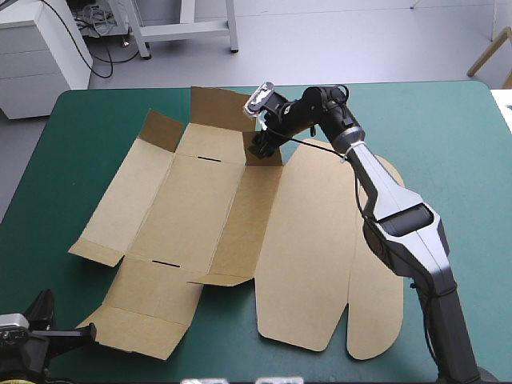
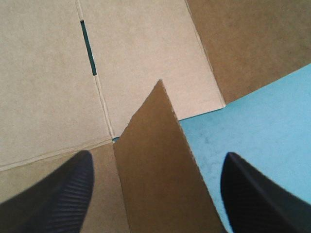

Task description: Fold the box

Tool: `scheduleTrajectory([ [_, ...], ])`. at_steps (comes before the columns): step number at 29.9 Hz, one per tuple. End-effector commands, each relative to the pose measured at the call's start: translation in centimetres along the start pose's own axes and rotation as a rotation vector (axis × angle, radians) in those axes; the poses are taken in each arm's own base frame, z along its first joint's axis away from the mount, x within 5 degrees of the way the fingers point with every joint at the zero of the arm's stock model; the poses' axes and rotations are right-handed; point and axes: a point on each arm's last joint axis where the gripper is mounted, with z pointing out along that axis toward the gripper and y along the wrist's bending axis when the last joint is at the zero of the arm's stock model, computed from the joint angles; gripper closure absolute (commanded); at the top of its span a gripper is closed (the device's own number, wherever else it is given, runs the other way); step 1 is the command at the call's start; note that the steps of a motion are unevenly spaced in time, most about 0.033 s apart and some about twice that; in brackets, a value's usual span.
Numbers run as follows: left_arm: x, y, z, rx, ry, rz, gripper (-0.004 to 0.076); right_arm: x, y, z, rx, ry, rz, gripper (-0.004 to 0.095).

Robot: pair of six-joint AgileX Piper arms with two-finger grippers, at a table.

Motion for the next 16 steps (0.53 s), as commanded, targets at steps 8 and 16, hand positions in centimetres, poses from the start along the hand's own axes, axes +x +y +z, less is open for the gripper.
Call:
scheduleTrajectory([
  [8, -1.23, -0.08, -0.61, 0.018, -0.108, -0.010, 0.0734, -2.06, 0.13, -3.00, 0.026, -0.087, -0.019, 0.0711],
  [16, -1.23, -0.08, -0.61, 0.018, -0.108, -0.010, 0.0734, -1.87, 0.30, -2.99, 0.007, -0.066, -0.042, 0.0924],
])
